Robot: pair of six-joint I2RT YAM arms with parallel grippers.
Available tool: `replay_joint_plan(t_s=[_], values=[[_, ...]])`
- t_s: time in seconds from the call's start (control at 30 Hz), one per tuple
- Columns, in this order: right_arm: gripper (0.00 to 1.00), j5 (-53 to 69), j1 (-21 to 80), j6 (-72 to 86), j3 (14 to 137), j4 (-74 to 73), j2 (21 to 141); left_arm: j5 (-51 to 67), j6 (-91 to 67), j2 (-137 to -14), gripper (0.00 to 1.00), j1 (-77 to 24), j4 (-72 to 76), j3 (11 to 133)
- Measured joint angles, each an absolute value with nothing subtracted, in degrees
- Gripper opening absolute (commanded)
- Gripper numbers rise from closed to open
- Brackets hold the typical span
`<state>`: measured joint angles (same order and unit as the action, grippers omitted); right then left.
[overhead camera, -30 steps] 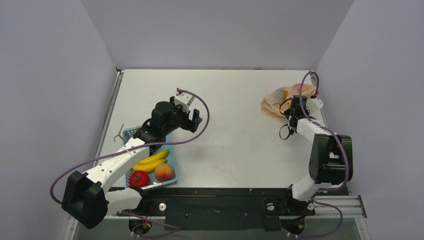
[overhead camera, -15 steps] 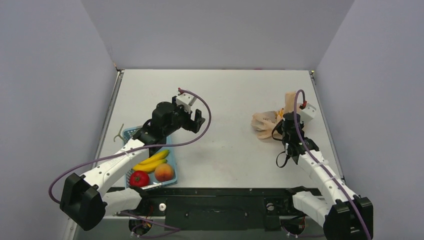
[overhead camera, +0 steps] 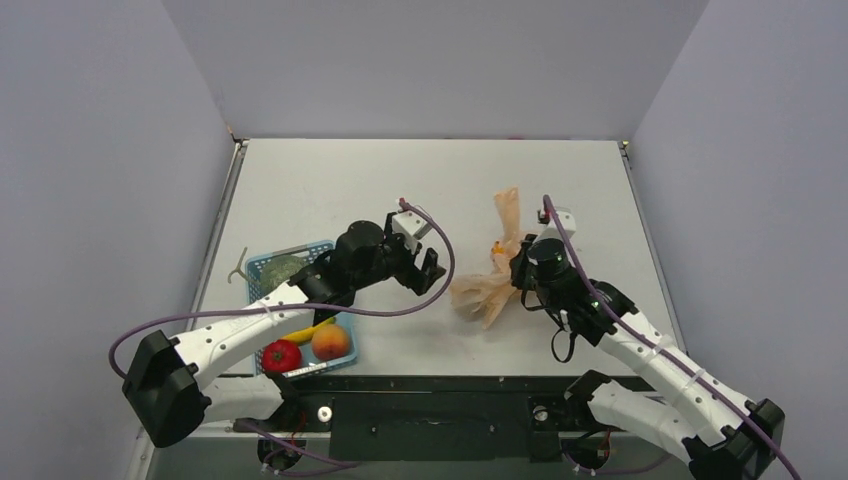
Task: Take the fake fruits out of the plastic bag
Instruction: Move the plastic bag to the center of the board, then untie the plastic bag at the center of the board.
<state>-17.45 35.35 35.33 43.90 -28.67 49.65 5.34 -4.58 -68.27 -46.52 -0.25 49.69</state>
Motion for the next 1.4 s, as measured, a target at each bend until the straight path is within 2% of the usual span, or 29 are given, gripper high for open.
replay_joint_plan(t_s=[0.07,0.1,0.23,0.43,0.57,0.73,0.97,1.0,1.07,1.1,1.13,1.17,1.23,1.3,1.4], values=[[0.00,-16.53,38.85,35.62,45.39,-29.12,51.55,6.59,-5.72,-69.82,0.74,-47.62,-0.16,49.95],[0.03,-16.19,40.60,35.92,46.02,-29.34,52.75,7.27,-6.20,-70.43,0.74,-47.88,-0.14,49.98],[0.29,-15.33,46.52,37.60,46.78,-29.23,56.01,9.85,-8.93,-73.28,0.74,-48.23,0.21,50.00],[0.50,-14.76,48.53,40.93,45.39,-25.08,54.72,12.12,-11.55,-75.13,0.75,-48.82,0.32,50.00],[0.59,-15.33,48.53,42.76,42.04,-23.22,49.47,13.04,-12.51,-75.29,0.75,-49.45,1.17,50.15],[0.62,-18.26,48.38,42.94,41.76,-23.66,44.36,13.19,-13.10,-76.84,0.75,-50.37,1.83,50.89],[0.52,-21.67,46.00,43.51,41.54,-24.95,44.14,9.47,-13.08,-79.18,0.74,-52.71,1.41,51.57],[0.50,-21.63,45.74,43.70,41.52,-24.99,44.56,9.17,-13.08,-79.57,0.72,-52.97,1.34,51.90],[0.49,-21.17,45.39,44.05,41.50,-24.99,45.91,8.67,-13.08,-80.99,0.59,-53.43,0.71,53.34],[0.49,-20.73,45.39,44.14,41.47,-24.97,46.52,8.43,-13.13,-81.69,0.46,-53.54,0.45,54.06],[0.49,-20.10,45.39,44.16,41.43,-24.97,47.33,8.14,-13.15,-82.46,0.40,-53.60,0.01,54.92],[0.48,-19.55,45.39,44.14,41.39,-24.93,48.07,7.97,-13.37,-83.13,0.27,-53.58,-0.34,55.55],[0.47,-18.33,45.39,44.01,41.28,-24.91,49.63,7.16,-13.28,-84.66,0.10,-53.58,-1.89,57.28],[0.45,-17.26,45.41,44.03,40.93,-24.38,50.92,6.17,-13.32,-85.52,0.02,-53.58,-3.14,58.13],[0.41,-16.03,45.45,44.07,39.66,-22.90,52.66,4.95,-13.39,-86.08,0.00,-53.58,-4.75,58.35]])
